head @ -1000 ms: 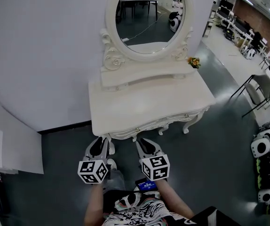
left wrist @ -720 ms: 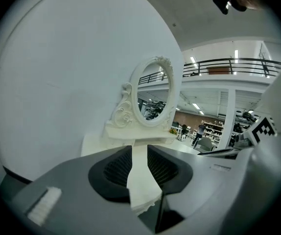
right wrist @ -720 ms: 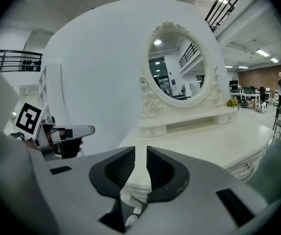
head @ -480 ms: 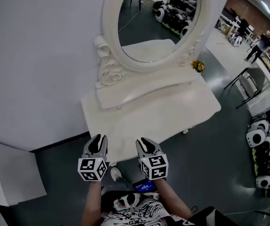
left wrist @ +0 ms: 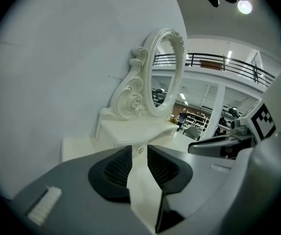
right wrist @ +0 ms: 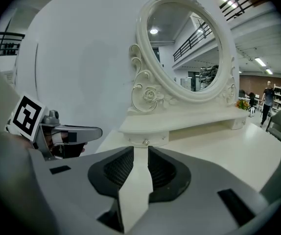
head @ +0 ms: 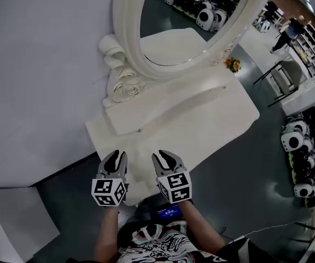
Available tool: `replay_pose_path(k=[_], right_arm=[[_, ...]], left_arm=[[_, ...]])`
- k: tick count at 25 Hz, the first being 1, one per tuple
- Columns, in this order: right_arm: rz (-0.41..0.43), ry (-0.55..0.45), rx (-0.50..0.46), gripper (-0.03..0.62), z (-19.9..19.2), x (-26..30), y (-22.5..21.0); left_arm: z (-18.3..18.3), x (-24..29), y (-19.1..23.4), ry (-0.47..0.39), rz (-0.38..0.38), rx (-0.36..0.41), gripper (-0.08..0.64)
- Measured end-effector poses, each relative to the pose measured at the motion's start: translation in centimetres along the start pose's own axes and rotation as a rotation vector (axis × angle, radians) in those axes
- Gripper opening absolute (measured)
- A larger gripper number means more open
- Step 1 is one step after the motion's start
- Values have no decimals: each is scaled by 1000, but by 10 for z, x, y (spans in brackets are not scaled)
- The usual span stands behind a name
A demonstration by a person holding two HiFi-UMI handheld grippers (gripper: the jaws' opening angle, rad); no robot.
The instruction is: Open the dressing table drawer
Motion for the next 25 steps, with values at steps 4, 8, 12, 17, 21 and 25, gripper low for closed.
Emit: replay_pose_path(k=[4,8,12,17,21,25], right_arm=[[10,15,1,100,1,23,-5],[30,42,-3,108,-1,45,-12],[43,66,-8,115,-1,69,-17],[55,88,-24,123,-6,100,-21],[49,93,-47,138,-5,124,-29],[78,105,-56,144,-7,146,-26]], left_arm=[[-6,17,10,20,17,-16,98],[-10,31,17,40,38,-20,98],[-20,45,25,75,55,-36,98],[-30,62,34,104,70,-49,98],[-35,79,37,125,60,-38,98],[-36,85,44,138,64,-37,98]])
Point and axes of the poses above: the fingertips, and each gripper's own axes: x forward along the fingers, y to its left, z out of its top, the point moved 7 cm from there along -x, backward along the fingers, and after that the axes turned 3 degrees about z, right-handed, at the moved point
